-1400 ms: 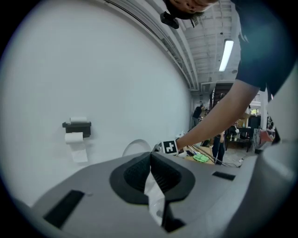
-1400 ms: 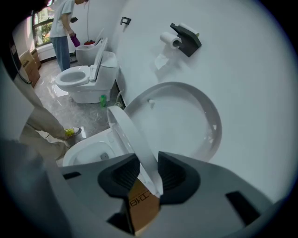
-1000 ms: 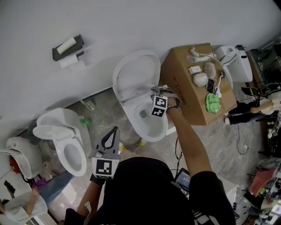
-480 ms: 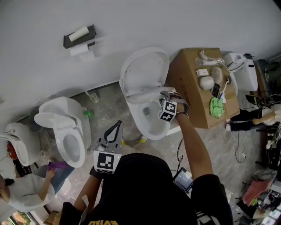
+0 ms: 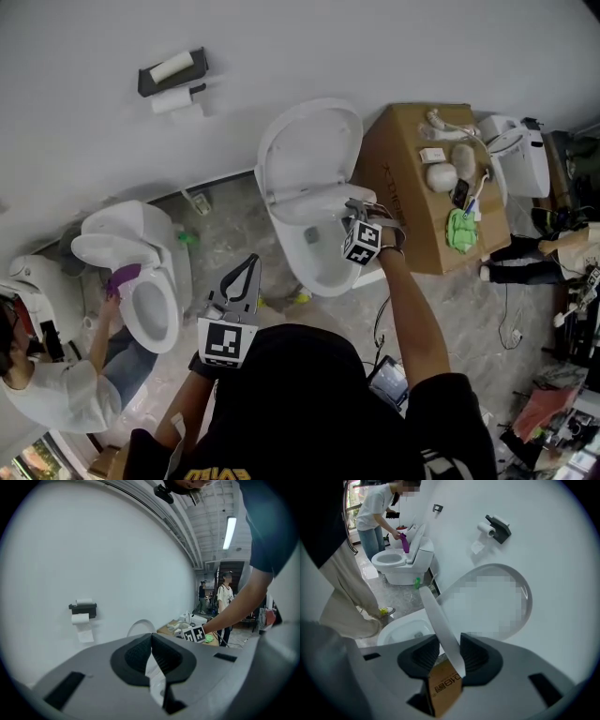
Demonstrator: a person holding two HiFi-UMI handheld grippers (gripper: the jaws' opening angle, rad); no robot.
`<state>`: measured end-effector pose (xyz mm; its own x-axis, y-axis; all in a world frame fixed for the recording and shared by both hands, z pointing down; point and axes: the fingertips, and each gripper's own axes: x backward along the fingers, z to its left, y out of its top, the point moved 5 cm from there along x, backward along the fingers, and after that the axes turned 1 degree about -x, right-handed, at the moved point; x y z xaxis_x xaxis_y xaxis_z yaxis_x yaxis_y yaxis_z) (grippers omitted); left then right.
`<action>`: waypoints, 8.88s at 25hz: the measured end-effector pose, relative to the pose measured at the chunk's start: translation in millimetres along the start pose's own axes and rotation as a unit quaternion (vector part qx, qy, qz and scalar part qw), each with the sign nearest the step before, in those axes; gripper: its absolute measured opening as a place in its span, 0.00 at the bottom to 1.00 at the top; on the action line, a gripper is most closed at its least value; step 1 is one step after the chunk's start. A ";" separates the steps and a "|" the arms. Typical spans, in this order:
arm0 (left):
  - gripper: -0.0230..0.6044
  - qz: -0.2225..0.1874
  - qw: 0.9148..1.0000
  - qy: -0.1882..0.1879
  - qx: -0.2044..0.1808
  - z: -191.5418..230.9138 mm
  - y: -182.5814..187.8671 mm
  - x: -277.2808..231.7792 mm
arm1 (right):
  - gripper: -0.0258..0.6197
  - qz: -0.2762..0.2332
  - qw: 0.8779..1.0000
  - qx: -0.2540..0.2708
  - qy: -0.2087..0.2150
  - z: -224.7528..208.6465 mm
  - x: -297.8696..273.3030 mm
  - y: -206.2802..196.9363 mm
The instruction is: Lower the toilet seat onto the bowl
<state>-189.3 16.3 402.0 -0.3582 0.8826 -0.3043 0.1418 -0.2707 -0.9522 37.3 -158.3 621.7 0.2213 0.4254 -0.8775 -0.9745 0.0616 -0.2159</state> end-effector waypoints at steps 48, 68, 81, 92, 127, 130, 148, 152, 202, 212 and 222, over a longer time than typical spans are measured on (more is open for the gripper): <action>0.06 0.041 0.999 -0.001 0.023 -25.5 -27.5 25.9 | 0.28 0.115 0.991 0.030 0.065 161.9 -7.3 -76.4; 0.06 0.058 0.998 -0.038 0.014 -35.6 -28.9 8.3 | 0.29 0.120 0.985 -0.010 0.121 212.2 -23.0 -96.9; 0.06 0.088 0.994 -0.063 0.014 -45.3 -35.0 0.7 | 0.33 0.152 0.980 -0.051 0.115 238.4 -35.2 -108.1; 0.06 0.105 0.991 -0.081 0.012 -53.2 -43.9 -5.4 | 0.34 0.149 0.977 -0.078 0.129 247.6 -42.6 -111.6; 0.06 0.188 0.979 -0.074 0.022 -76.0 -79.6 -1.7 | 0.35 0.161 0.959 -0.144 0.183 299.2 -84.7 -139.0; 0.06 0.200 0.977 -0.069 0.022 -74.0 -86.4 1.4 | 0.35 0.159 0.959 -0.144 0.187 302.6 -89.3 -140.7; 0.06 0.231 0.970 -0.048 0.060 -73.0 -103.9 -9.7 | 0.34 0.172 0.949 -0.151 0.216 332.1 -122.0 -157.3; 0.06 0.243 0.967 -0.049 0.058 -75.6 -110.7 -9.3 | 0.34 0.171 0.947 -0.158 0.221 339.3 -129.8 -159.6; 0.06 0.321 0.931 0.006 0.175 -115.3 -192.9 25.7 | 0.24 0.188 0.800 -0.547 0.160 362.2 -211.0 -199.9; 0.06 0.318 0.933 0.005 0.168 -118.2 -190.3 20.6 | 0.23 0.195 0.794 -0.548 0.174 361.2 -214.3 -201.9; 0.06 0.290 0.944 -0.002 0.154 -121.7 -177.7 10.9 | 0.03 0.136 0.763 -0.603 0.190 321.7 -192.4 -202.1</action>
<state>-106.1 120.8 571.3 -0.3068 0.5496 -0.7771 0.0409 -0.8081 -0.5877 179.5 37.8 971.9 0.2351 -0.0325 -0.9714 -0.2943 -0.9549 -0.0393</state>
